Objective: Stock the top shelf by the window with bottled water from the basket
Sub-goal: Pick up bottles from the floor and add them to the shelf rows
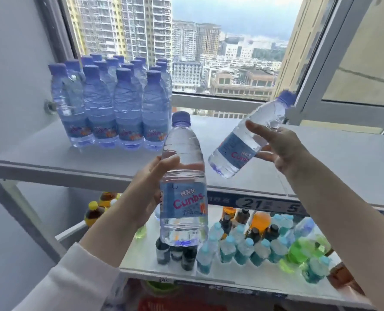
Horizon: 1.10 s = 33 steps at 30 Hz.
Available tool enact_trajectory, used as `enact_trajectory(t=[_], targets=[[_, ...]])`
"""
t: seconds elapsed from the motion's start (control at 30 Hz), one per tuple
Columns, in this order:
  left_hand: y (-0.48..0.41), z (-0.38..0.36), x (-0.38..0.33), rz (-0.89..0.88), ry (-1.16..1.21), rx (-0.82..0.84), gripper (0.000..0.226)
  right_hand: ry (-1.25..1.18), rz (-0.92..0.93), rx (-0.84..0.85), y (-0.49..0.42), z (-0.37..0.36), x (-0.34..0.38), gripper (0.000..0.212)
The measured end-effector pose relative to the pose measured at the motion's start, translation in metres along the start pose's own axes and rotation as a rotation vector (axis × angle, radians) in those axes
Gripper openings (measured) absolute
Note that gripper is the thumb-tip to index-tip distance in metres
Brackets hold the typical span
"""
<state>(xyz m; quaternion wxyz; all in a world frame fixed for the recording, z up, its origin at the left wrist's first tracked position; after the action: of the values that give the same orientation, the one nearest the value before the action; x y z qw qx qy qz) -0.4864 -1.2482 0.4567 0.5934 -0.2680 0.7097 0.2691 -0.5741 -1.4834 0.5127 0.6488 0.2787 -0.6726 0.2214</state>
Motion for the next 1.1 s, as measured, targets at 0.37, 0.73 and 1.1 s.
enact_trajectory(t=[0.37,0.73,1.1], targets=[[-0.043,-0.060,-0.009,-0.034,-0.024,-0.208,0.080,0.046,-0.006,0.152,-0.078,0.016,0.020,0.063],[-0.050,-0.050,-0.017,-0.014,0.013,-0.235,0.069,0.119,0.088,0.089,-0.084,-0.005,0.013,0.071],[-0.111,-0.062,-0.006,0.046,-0.015,-0.322,0.084,0.333,0.244,0.203,-0.167,-0.042,0.010,0.100]])
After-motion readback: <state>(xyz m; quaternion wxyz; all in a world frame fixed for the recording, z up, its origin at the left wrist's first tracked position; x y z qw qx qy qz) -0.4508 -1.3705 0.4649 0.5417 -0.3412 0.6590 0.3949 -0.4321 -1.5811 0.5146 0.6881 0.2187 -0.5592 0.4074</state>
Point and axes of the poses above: each hand's wrist, its own y-axis away from the middle knuckle, its own z-axis out of the back of the hand, x = y × z, the point moved 1 cm from there along -y, towards the middle knuckle, and after that the axes turned 2 degrees about -y, right-handed, at the moved point
